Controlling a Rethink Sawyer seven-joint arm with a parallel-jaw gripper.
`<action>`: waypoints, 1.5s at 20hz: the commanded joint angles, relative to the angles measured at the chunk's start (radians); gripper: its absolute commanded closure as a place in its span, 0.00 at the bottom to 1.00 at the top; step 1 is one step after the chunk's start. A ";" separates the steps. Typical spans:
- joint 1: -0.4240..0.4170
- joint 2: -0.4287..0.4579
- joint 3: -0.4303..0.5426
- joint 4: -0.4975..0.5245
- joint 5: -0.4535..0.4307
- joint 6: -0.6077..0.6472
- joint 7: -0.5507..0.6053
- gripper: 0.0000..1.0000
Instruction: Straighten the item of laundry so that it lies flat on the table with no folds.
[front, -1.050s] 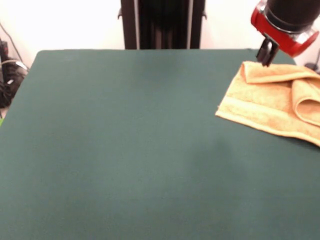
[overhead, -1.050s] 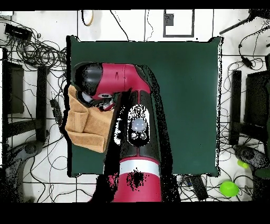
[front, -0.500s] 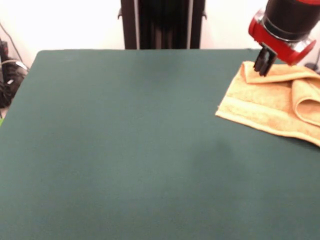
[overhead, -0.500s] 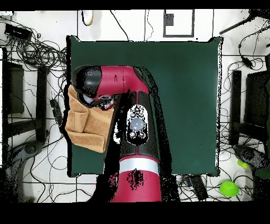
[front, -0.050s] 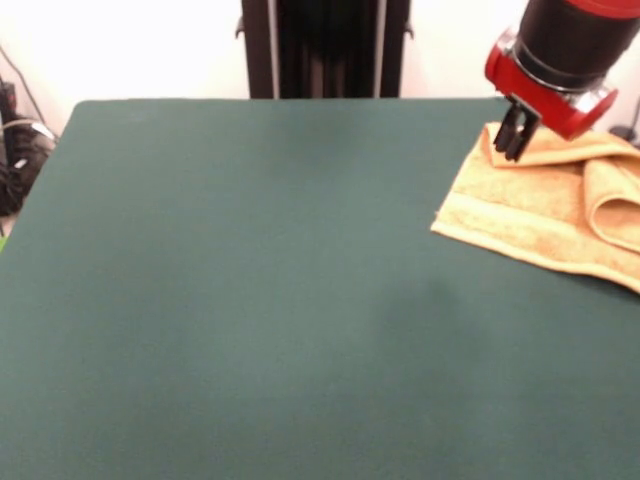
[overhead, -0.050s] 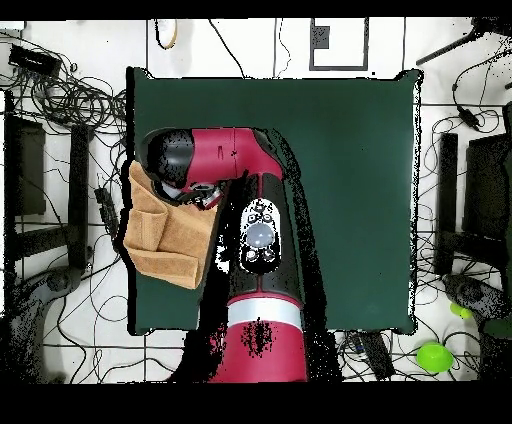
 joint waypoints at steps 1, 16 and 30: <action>-0.008 0.122 0.109 0.116 -0.040 -0.082 -0.105 1.00; 0.015 0.178 0.080 0.095 -0.048 -0.127 -0.055 1.00; 0.013 0.242 0.081 0.081 -0.028 -0.170 -0.031 1.00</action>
